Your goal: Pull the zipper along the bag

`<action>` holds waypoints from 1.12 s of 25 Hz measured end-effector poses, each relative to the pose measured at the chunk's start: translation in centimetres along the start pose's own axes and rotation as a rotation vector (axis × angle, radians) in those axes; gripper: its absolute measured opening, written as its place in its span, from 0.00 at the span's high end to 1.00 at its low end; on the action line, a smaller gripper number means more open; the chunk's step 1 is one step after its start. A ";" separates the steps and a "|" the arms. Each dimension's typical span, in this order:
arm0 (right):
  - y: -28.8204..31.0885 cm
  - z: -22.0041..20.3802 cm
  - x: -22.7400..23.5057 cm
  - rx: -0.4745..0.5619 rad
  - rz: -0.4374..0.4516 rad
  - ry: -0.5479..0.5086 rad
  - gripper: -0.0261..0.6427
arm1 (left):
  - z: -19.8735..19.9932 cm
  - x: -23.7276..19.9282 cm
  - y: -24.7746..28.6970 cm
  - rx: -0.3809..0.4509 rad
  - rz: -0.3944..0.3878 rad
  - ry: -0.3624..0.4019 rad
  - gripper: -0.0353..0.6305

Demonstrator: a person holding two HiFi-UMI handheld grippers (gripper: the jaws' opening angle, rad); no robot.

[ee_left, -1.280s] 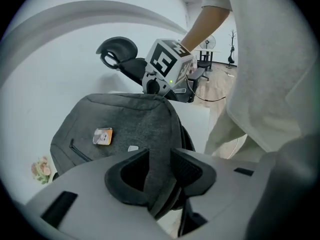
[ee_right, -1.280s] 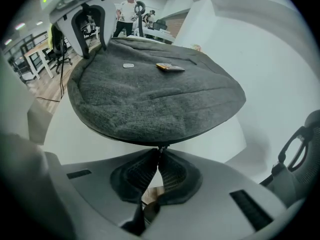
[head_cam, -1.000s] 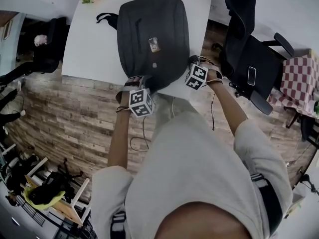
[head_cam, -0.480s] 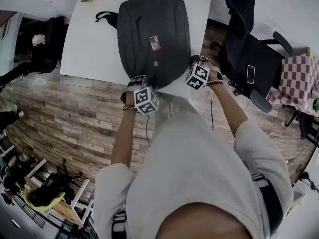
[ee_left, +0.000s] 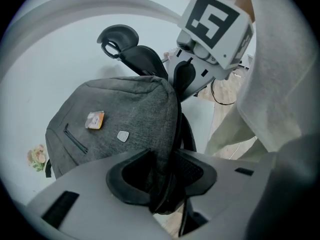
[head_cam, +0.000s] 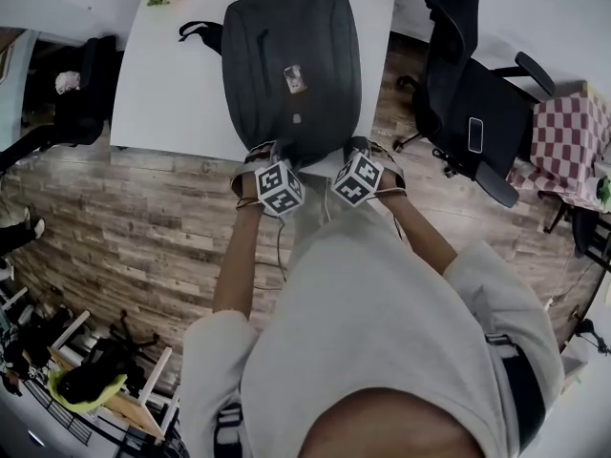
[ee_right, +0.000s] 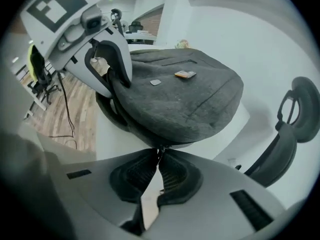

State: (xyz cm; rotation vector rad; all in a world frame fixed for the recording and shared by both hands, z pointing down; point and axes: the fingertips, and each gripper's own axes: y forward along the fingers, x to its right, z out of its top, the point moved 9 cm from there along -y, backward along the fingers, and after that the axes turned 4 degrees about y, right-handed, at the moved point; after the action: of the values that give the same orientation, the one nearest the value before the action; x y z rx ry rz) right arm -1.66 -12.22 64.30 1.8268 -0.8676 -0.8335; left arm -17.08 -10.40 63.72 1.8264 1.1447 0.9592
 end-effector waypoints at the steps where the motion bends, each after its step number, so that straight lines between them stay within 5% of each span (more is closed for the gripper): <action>1: -0.3 0.1 -0.6 -0.001 0.016 0.043 0.92 | 0.0 0.1 0.1 0.000 -0.003 0.001 0.72; 9: -0.6 1.0 -3.5 0.011 0.126 0.198 0.93 | 0.2 0.4 0.4 0.002 -0.006 -0.004 0.72; 22: 0.9 -0.1 4.3 0.003 0.071 0.077 0.93 | 5.0 -0.8 2.5 0.050 0.033 -0.124 0.71; 28: 1.9 0.4 9.9 -0.015 0.019 0.040 0.93 | 7.8 -2.4 1.8 0.107 0.047 -0.032 0.64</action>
State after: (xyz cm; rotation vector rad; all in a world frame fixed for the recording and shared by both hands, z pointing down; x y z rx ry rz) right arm 2.76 -21.29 64.16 1.8142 -0.8496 -0.7865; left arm -10.31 -14.76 61.48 1.9548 1.1570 0.9072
